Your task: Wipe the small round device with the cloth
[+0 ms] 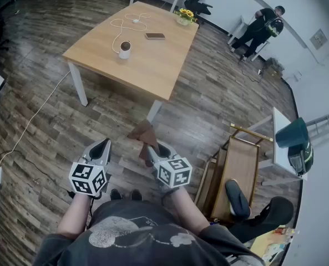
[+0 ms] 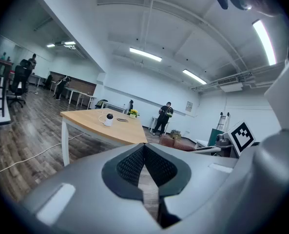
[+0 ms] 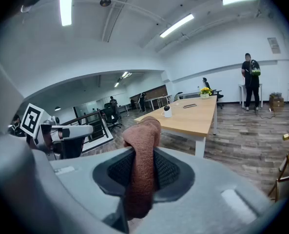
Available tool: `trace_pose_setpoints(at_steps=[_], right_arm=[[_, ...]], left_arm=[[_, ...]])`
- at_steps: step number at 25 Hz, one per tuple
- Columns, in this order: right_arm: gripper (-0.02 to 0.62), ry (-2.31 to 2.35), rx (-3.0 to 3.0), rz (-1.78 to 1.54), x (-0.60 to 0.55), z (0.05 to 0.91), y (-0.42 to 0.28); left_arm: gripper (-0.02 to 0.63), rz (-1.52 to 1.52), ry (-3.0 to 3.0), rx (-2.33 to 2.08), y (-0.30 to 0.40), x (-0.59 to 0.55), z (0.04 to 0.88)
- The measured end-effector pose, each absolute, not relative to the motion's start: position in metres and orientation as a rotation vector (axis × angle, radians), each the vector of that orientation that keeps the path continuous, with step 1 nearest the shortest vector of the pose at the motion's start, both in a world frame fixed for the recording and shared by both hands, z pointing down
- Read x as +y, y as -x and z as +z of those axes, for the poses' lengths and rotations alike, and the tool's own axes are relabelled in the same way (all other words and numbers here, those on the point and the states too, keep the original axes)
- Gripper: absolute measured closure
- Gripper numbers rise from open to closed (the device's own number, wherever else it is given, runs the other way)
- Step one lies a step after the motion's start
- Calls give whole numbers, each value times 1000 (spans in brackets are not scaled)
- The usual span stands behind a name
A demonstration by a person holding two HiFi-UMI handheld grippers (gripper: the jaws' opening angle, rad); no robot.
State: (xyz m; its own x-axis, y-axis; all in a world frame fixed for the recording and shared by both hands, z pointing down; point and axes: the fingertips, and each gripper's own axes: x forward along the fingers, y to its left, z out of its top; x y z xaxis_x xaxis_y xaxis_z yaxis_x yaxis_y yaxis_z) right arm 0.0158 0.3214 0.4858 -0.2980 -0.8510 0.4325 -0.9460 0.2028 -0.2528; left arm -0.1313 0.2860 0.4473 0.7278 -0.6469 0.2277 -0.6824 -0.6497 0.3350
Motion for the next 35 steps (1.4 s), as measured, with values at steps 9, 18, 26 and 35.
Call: trace_pose_setpoints(at_steps=[9,18,26,35], right_arm=[[518,-1729,-2244,750,324,501,-12],[518,-1771,-2231,804,315,508,-4],[518,-1859,-2253,829,306,504,1],[518,-1840,-2249,860,271,517,-12]], left_arm=[[588,133,-2526,-999,132,283,455],[588,140,-2500,-986,144,279,465],[588,144,-2495,-958,154,274,474],[588,158,-2439,-1009,153,245,490]])
